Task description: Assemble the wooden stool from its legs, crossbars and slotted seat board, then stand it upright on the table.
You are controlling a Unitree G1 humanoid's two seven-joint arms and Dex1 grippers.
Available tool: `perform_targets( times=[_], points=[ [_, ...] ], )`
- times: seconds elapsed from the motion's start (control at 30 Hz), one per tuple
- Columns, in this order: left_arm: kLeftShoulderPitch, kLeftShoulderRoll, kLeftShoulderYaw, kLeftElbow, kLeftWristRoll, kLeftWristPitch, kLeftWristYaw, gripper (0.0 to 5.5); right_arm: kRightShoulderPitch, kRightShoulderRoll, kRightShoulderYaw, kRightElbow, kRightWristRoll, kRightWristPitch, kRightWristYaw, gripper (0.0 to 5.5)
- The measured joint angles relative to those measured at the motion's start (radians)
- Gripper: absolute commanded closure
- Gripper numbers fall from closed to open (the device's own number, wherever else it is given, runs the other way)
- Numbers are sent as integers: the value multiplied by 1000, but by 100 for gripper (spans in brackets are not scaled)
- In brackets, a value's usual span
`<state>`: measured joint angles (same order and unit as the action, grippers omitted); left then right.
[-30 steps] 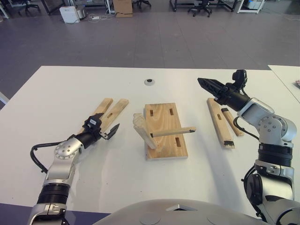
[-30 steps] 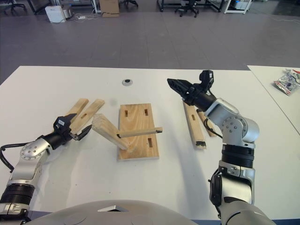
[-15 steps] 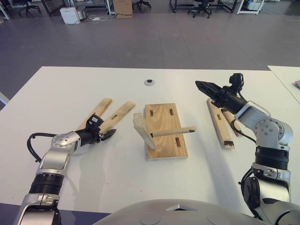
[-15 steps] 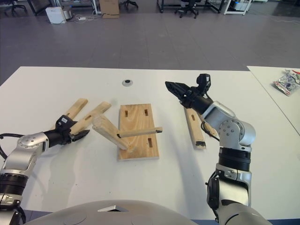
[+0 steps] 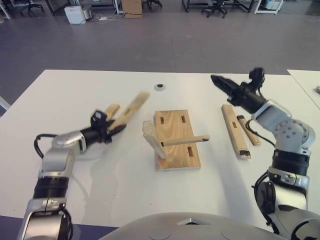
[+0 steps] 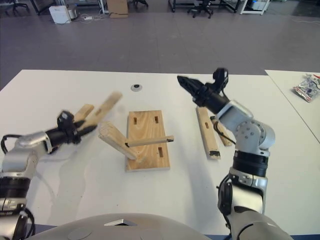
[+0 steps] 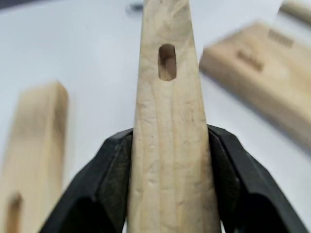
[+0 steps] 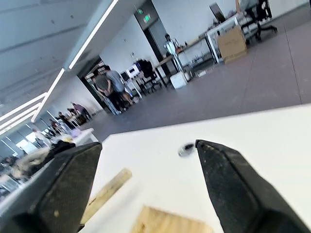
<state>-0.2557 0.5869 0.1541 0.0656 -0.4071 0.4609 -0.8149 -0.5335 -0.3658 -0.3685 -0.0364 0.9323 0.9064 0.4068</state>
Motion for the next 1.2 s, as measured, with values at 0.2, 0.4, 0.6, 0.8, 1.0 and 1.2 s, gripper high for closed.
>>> perform_targets(
  times=[0.2,0.4,0.6,0.8,1.0,1.2],
  points=[
    [-250,-8,101,-234,-505,321,-82,342,-250,21,-35,-21,293,103,-13,129],
    [-262,-27,101,-306,-740,493,-70,342,-289,19,-10,-55,483,150,22,125],
    [-256,-26,57,-323,-771,518,-79,342,-274,-12,26,-60,527,157,68,239],
    [-238,-19,47,-337,-797,538,-84,342,-250,-19,50,-60,541,154,78,345],
    [-236,-10,41,-340,-796,536,-89,342,-248,-34,65,-64,552,146,79,345],
    [-225,-23,142,-164,-735,413,-32,257,-258,-75,75,-6,394,62,62,345]
  ],
)
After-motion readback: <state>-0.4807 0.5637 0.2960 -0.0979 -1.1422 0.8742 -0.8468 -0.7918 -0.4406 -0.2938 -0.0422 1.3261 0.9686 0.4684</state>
